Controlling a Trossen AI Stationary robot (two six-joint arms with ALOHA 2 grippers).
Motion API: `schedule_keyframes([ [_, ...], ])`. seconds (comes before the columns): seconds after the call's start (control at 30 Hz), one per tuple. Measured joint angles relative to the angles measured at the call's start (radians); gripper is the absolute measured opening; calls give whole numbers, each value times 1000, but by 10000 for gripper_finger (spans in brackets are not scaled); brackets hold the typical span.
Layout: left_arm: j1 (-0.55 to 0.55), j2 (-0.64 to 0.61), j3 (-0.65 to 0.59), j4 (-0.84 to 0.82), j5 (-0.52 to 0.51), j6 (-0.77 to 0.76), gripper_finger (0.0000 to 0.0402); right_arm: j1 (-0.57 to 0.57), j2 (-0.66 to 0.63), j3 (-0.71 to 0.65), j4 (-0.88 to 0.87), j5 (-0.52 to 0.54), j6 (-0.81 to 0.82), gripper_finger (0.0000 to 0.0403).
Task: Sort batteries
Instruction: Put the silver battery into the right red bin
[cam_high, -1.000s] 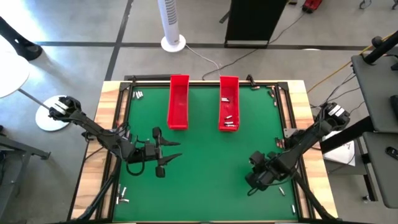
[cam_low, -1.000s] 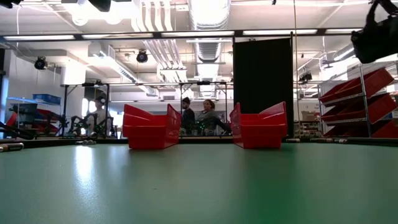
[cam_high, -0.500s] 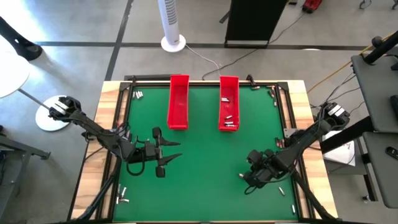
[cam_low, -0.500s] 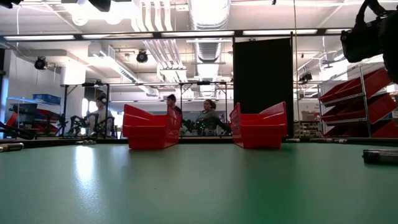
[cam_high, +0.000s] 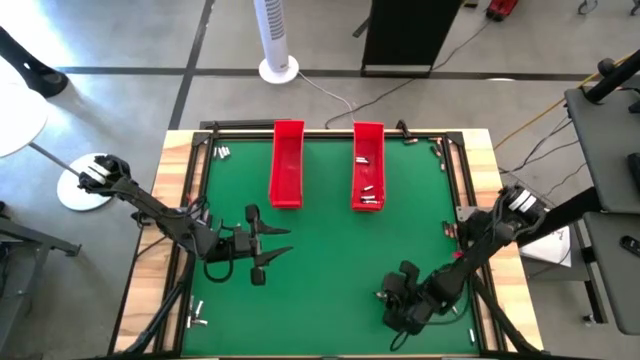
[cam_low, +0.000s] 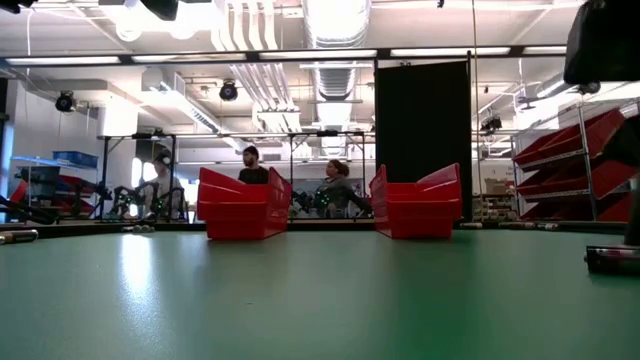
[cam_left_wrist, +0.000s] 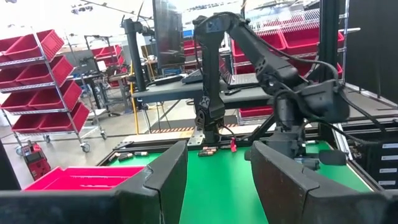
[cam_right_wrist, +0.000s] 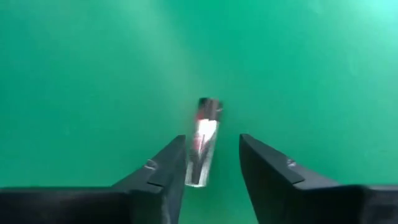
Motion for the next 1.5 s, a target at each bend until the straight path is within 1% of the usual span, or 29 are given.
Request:
schedule_keyframes([
  [0.07,0,0,0,-1,0,0,158,9,27,37,-39,20,-2,155],
  [0.17,0,0,0,-1,0,0,158,11,74,79,-50,21,-41,167],
  [0.3,0,0,0,1,0,0,158,14,152,134,-50,33,-104,164],
  [0.4,0,0,0,2,0,-5,158,19,200,154,-47,54,-100,156],
  [0.47,-1,0,0,2,0,-5,158,36,223,153,-42,97,-53,148],
  [0.57,-1,0,0,2,0,-5,158,76,236,138,-29,209,27,134],
  [0.67,-1,0,0,2,0,-5,158,110,240,112,-21,281,97,117],
  [0.8,-1,0,0,4,1,-4,158,131,241,66,5,334,129,98],
  [0.9,-1,0,0,8,0,-5,158,138,241,24,77,391,114,89],
  [1.0,-1,0,0,12,1,-9,158,135,241,-12,148,396,75,80],
  [1.1,-1,0,0,12,1,-11,158,134,241,-31,166,394,77,69],
  [1.3,-1,0,0,12,1,-12,158,133,241,-58,181,361,75,47],
  [1.5,-1,0,0,0,1,-12,158,120,236,-53,170,332,44,45],
])
